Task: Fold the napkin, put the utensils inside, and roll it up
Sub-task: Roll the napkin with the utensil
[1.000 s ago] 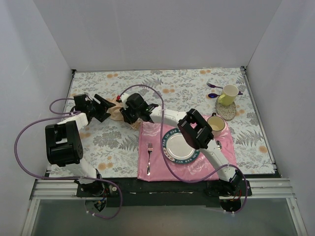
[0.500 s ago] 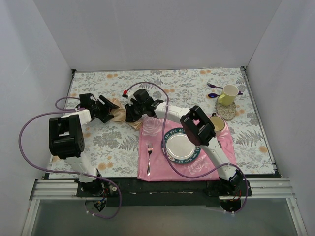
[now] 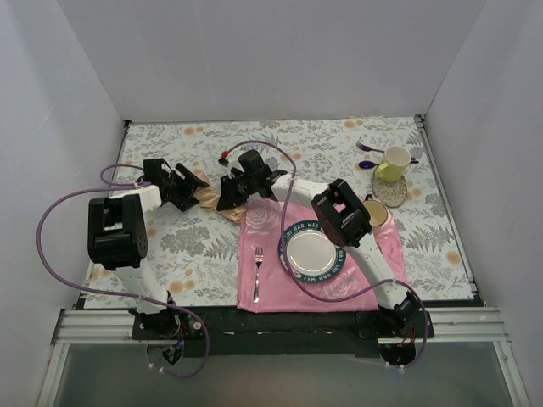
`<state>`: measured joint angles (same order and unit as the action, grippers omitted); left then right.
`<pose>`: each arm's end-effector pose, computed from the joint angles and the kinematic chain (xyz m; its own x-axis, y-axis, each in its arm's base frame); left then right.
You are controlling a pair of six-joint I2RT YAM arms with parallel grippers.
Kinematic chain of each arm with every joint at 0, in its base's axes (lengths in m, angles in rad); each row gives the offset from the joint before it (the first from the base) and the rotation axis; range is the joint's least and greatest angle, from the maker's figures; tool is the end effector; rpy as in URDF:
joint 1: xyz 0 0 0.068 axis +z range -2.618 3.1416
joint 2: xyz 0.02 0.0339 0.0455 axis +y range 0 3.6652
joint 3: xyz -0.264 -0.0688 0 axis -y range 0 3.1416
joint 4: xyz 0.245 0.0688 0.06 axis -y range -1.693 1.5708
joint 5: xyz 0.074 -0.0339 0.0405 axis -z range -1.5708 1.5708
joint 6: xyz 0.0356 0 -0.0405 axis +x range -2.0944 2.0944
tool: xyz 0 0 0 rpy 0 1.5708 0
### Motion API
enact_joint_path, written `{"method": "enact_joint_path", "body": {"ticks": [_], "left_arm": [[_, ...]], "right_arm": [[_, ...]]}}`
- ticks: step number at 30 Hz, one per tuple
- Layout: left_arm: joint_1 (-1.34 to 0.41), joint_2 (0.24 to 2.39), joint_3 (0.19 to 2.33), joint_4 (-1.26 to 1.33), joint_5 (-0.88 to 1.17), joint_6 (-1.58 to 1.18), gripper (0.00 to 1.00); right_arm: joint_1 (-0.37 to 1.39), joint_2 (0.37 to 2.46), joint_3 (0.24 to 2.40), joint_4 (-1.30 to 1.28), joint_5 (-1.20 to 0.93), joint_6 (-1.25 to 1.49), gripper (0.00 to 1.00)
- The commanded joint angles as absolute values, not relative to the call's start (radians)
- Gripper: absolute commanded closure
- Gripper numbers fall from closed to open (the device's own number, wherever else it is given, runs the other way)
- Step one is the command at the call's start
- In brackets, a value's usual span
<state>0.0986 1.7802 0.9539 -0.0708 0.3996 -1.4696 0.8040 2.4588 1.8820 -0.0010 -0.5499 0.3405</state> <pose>0.3513 0.0208 0.1487 -0.2287 -0.9436 0.2395 -0.7585 0.0185 -0.6514 0.3684 0.4092 0.1398 -0.6637 -0.2785 -0.6942 -0.7385 0.3918 0.5488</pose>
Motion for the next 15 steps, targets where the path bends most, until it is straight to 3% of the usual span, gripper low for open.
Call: {"method": "enact_joint_path", "body": {"ticks": [1,5,8,15], "left_arm": [[0.074,1.801,0.983,-0.081,0.347,-1.453,0.31],[0.071,1.805,0.973,-0.077,0.304,-1.431,0.32],[0.071,1.809,0.968,-0.072,0.282,-1.408,0.33],[0.069,1.813,0.920,-0.038,0.284,-1.401,0.37]], "right_arm": [[0.802,2.493,1.899,-0.009,-0.637,0.391,0.76],[0.790,2.482,1.864,0.050,-0.678,0.422,0.75],[0.790,2.465,1.844,0.034,-0.683,0.370,0.67],[0.798,2.411,1.896,-0.182,-0.573,0.168,0.42]]}}
